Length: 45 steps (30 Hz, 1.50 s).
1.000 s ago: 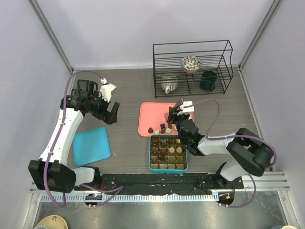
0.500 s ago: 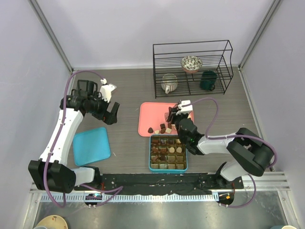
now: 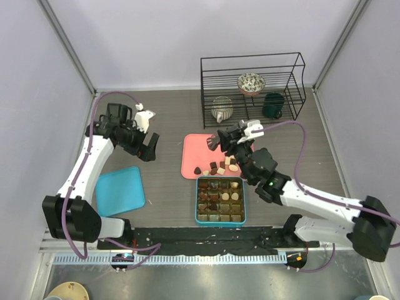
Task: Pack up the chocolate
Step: Pick up the fake chocolate from the plate, then place the fake chocolate in the packing box.
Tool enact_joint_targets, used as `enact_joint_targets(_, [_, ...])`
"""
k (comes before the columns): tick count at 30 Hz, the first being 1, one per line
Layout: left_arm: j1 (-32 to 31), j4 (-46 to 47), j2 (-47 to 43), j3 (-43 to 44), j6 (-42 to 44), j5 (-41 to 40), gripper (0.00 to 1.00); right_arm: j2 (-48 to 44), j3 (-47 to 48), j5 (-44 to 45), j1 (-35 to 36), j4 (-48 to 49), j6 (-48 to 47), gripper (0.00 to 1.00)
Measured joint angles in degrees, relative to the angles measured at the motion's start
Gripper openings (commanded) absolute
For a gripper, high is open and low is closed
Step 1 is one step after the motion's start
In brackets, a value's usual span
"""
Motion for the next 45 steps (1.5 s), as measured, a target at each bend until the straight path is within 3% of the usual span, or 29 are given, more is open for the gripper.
enact_joint_targets(8, [0.0,2.3,3.2,-2.1,-1.7,-1.4,1.0,-13.5,-0.9,1.4,14.2,-17.1,3.3,0.2])
enact_joint_targets(14, [0.0,2.7,3.3,-2.7,-1.9,-3.1,1.0,-15.5,-1.7,6.9,24.8,-28.1,6.4,0.19])
enact_joint_targets(23, [0.0,2.5,1.7,-5.2,-1.9,-4.0,1.0,-16.5,-1.7,14.1,33.6,-37.4,10.6,0.2])
enact_joint_targets(28, [0.0,2.4,0.0,-5.5,-1.9,-4.0,1.0,-16.3,-1.8,17.2,36.6,-40.4,12.4,0.21])
enact_joint_targets(38, [0.0,1.9,-0.7,-5.7,-2.1,-3.9,1.0,-15.7,-3.2,19.6,36.7,-38.7,13.2,0.47])
enact_joint_targets(45, [0.0,1.2,-0.8,-5.7,-2.0,-3.9,1.0,-15.2,-3.2,19.6,36.7,-37.3,13.3,0.47])
